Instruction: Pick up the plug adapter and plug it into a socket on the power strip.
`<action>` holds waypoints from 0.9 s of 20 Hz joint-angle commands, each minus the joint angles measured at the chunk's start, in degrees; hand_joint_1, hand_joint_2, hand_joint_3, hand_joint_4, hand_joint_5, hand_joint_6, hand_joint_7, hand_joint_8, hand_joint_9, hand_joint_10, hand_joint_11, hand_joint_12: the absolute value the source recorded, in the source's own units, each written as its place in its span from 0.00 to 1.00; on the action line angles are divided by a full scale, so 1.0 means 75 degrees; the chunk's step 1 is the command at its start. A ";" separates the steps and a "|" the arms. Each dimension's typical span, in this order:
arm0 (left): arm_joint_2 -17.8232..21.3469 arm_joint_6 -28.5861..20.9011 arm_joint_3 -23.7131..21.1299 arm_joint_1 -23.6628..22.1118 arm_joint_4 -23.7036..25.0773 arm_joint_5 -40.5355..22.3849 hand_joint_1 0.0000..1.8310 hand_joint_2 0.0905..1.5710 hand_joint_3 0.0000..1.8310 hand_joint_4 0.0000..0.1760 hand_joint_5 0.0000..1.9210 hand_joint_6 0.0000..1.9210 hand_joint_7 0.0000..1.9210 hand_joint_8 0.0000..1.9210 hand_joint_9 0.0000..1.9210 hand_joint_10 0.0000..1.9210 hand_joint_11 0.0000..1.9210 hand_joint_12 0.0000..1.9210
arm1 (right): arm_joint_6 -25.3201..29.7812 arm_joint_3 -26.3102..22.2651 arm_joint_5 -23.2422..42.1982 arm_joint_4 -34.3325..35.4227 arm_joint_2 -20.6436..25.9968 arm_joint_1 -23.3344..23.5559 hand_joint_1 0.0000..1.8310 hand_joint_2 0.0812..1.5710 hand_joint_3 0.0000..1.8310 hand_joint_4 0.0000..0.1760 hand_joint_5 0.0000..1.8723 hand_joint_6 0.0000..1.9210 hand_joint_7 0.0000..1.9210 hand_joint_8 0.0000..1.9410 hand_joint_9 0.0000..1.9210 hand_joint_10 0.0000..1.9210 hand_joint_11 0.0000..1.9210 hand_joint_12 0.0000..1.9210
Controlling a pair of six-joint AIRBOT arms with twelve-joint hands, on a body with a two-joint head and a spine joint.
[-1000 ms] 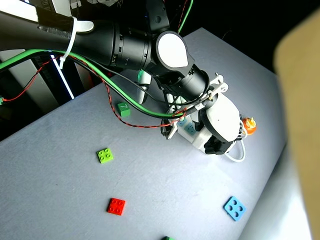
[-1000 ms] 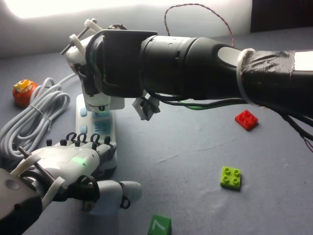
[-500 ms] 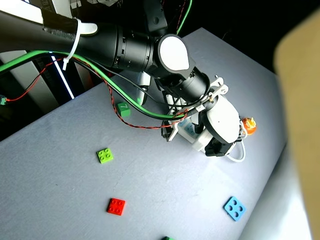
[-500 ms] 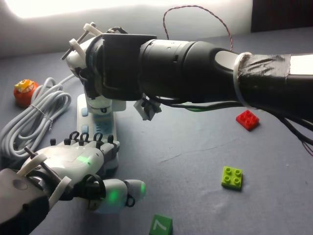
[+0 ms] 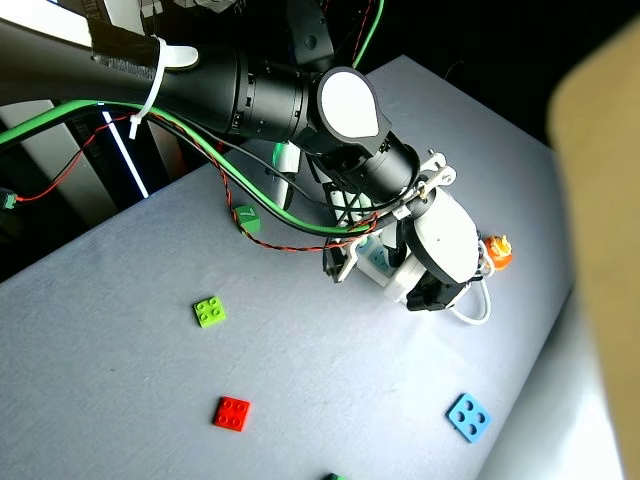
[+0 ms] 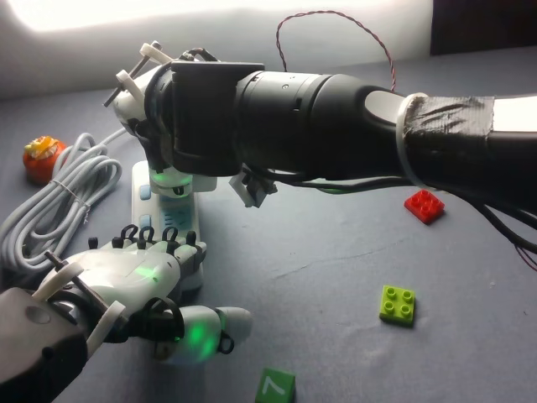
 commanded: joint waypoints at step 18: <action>-0.0101 -0.0032 -0.0044 -0.0061 0.0217 0.0396 0.00 0.75 0.00 0.00 0.03 0.00 0.06 0.00 0.05 0.00 0.00 0.06 | -0.0098 -0.0171 0.0516 -0.0161 0.0423 0.0036 0.68 0.67 0.00 0.01 0.52 0.53 0.60 0.35 0.67 0.00 0.52 0.36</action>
